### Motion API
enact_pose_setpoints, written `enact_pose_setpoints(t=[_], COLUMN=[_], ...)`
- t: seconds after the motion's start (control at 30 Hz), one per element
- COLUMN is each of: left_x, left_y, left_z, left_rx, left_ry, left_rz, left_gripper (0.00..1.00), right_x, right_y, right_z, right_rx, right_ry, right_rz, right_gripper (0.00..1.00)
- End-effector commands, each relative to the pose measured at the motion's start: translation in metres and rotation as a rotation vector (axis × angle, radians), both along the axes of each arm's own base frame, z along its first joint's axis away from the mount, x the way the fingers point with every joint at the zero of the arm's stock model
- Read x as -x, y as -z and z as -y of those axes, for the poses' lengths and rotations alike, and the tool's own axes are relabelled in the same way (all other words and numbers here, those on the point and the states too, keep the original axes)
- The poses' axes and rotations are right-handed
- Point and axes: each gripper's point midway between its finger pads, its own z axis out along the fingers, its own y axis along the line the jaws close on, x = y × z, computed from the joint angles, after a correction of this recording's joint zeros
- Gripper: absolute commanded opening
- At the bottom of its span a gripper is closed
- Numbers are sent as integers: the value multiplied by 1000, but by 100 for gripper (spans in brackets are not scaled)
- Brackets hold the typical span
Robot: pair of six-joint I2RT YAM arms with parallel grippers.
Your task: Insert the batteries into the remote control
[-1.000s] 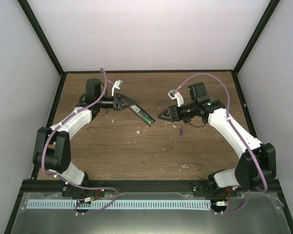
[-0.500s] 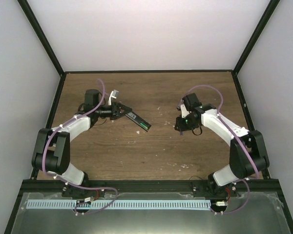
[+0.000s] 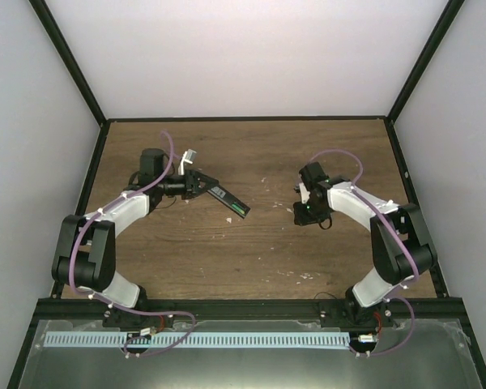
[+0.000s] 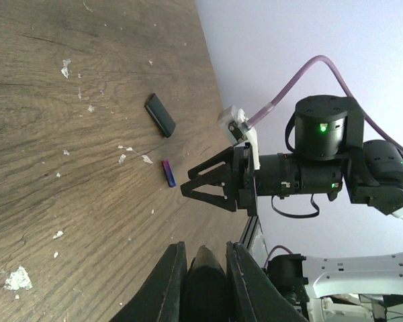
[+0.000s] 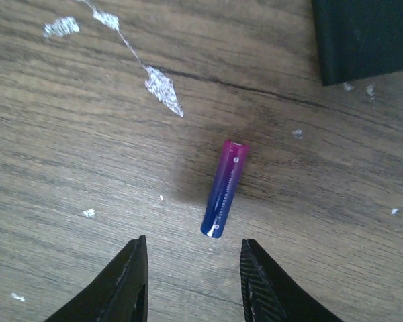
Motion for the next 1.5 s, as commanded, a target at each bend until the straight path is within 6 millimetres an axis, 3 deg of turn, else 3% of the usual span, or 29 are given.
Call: enact_pose_setpoints(t=[0.0,0.73,1.17,1.47], left_x=[0,0,-1,4], left_y=[-16,-19,-23,-1], left_z=[1,2,4,3], left_rx=[9,14,32,32], left_ry=[15,21,42,39], left_rz=[58,63,67,36], left_gripper=[0,0,0,0], right_x=[-2,-13,-14,-17], right_y=[11,24,23,10], right_z=[7,6,12,13], right_rx=[36,62,103,106], right_ry=[-13,-38,-38,-59], right_rz=[3,-10,-3,22], right_gripper=[29,25,9,4])
